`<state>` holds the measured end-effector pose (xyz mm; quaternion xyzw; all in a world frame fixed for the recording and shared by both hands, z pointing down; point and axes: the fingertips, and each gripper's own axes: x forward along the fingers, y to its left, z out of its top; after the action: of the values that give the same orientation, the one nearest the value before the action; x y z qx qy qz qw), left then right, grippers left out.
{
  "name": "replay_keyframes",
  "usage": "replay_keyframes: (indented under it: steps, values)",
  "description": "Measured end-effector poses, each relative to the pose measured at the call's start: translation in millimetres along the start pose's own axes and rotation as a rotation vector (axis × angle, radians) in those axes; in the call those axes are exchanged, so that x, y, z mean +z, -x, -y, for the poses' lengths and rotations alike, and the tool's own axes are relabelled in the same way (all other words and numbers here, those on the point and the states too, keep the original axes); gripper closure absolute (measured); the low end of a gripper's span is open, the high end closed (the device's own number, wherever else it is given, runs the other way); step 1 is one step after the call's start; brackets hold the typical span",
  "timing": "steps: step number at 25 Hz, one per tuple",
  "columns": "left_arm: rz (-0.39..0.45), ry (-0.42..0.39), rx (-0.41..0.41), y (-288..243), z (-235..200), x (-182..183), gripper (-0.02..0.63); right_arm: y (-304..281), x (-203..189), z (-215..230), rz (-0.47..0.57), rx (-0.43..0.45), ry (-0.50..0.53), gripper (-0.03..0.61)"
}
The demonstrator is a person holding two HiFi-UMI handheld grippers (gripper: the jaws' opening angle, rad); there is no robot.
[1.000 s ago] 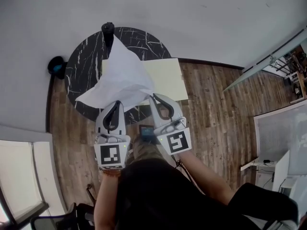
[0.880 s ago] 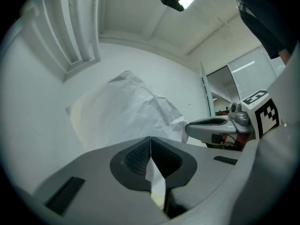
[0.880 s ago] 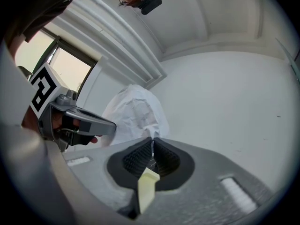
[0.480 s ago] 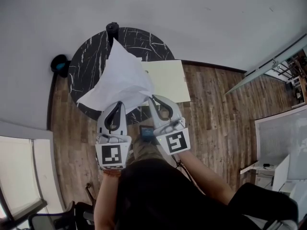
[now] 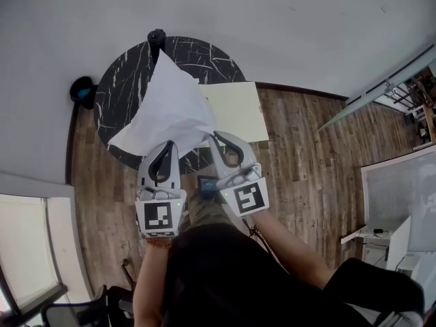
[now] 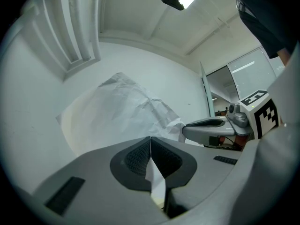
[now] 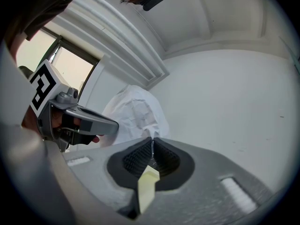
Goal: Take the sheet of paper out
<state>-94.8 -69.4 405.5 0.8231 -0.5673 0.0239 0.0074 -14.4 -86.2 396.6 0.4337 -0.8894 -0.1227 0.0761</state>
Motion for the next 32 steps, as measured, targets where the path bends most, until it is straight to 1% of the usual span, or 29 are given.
replay_keyframes:
  steps: [3, 6, 7, 9, 11, 17, 20, 21, 23, 26, 28, 30, 31, 32]
  values:
    - [-0.008, 0.012, 0.002, 2, 1, -1, 0.606, 0, -1, -4, -0.006, 0.009, -0.001, 0.572]
    - [0.002, -0.035, -0.010, 3, -2, -4, 0.606, -2, -2, -8, -0.009, 0.020, 0.006, 0.572]
    - [0.000, -0.033, -0.009, 3, -3, -5, 0.606, -2, -2, -9, -0.013, 0.025, 0.010, 0.574]
    - [-0.013, 0.007, 0.007, 5, -4, -6, 0.606, -2, -4, -11, -0.018, 0.032, 0.015, 0.574]
    - [-0.018, 0.018, 0.011, 7, -6, -6, 0.606, -2, -6, -13, -0.024, 0.037, 0.017, 0.575]
    - [0.010, -0.044, -0.015, 3, -9, -9, 0.606, -3, -12, -11, -0.046, 0.035, 0.026, 0.575]
    - [-0.005, -0.009, -0.003, 2, -11, -9, 0.606, -4, -15, -10, -0.055, 0.031, 0.026, 0.575]
    - [-0.006, -0.008, -0.003, 1, -12, -9, 0.606, -5, -16, -10, -0.057, 0.030, 0.024, 0.575]
    - [0.004, -0.036, -0.012, -1, -14, -11, 0.606, -7, -16, -8, -0.057, 0.030, 0.027, 0.575]
    - [0.002, -0.050, -0.017, -4, -14, -12, 0.606, -9, -18, -6, -0.062, 0.028, 0.028, 0.575]
    - [-0.006, -0.039, -0.015, -4, -14, -14, 0.606, -11, -21, -5, -0.069, 0.025, 0.026, 0.575]
    - [-0.020, -0.004, -0.003, -5, -15, -14, 0.606, -13, -23, -5, -0.074, 0.026, 0.027, 0.575]
    - [-0.022, -0.002, -0.002, -5, -16, -14, 0.606, -14, -24, -5, -0.077, 0.027, 0.029, 0.575]
    - [-0.018, -0.017, -0.006, -6, -17, -16, 0.606, -15, -25, -5, -0.080, 0.029, 0.031, 0.575]
